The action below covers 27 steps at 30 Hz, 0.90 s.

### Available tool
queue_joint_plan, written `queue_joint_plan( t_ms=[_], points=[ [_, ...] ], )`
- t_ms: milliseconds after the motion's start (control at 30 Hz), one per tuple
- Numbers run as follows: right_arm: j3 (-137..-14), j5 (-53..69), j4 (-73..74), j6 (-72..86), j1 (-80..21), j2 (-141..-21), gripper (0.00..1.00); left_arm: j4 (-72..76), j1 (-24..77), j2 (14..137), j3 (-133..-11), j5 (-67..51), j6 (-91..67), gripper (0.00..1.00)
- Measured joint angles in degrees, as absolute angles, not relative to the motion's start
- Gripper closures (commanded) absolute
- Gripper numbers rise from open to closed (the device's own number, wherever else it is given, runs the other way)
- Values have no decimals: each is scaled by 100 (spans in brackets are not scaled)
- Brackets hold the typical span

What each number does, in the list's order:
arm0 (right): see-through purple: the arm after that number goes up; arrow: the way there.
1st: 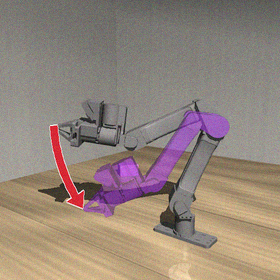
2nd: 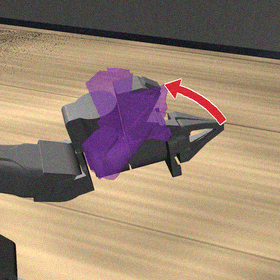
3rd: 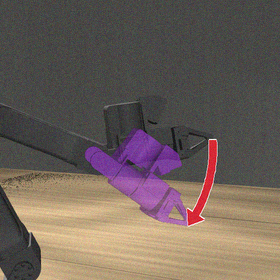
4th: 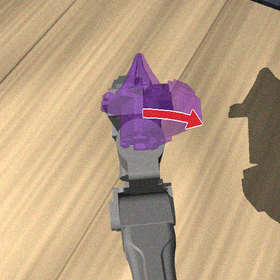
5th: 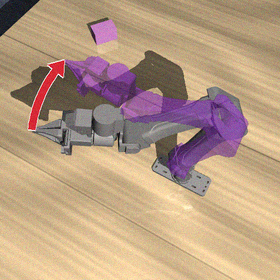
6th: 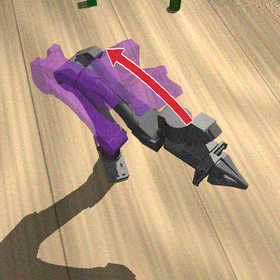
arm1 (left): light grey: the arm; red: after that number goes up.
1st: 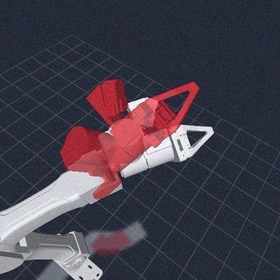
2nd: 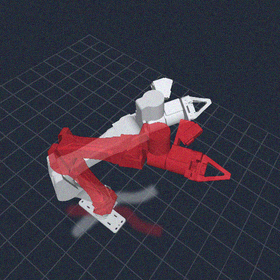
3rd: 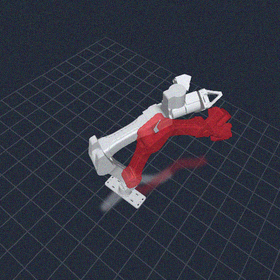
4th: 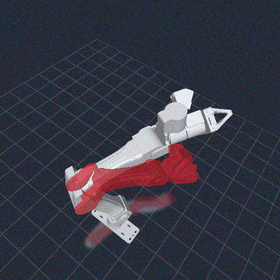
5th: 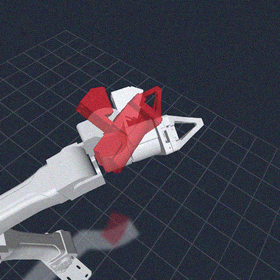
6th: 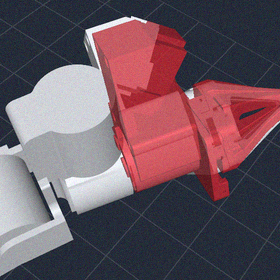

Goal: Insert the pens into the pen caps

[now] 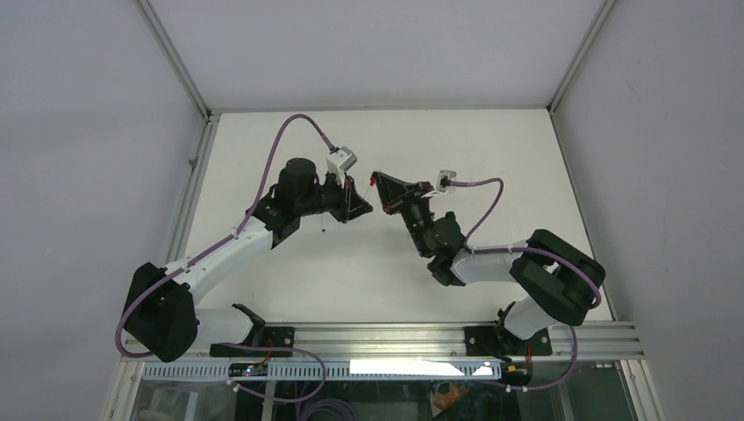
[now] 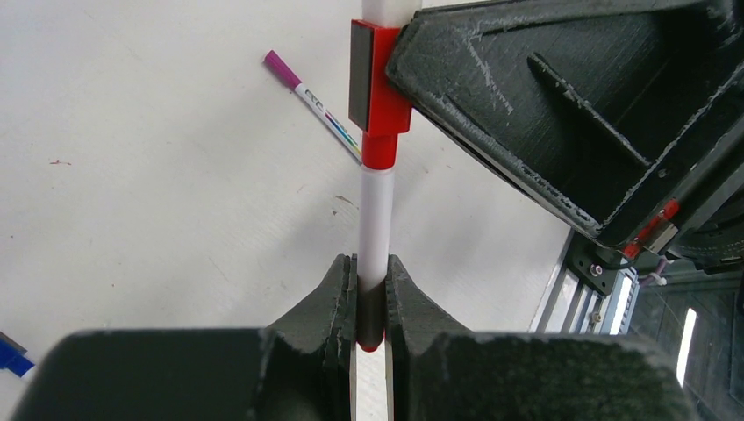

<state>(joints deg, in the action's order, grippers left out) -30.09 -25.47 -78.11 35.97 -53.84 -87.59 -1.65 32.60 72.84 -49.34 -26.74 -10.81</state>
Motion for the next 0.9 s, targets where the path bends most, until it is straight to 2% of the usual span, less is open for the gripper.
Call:
queue_joint_plan(
  t_ms=[900],
  points=[
    [-3096,-2978,-8101,3614,-5653,-8982,100,-222,3260,7094,-4880,-2530,-956,100]
  ],
)
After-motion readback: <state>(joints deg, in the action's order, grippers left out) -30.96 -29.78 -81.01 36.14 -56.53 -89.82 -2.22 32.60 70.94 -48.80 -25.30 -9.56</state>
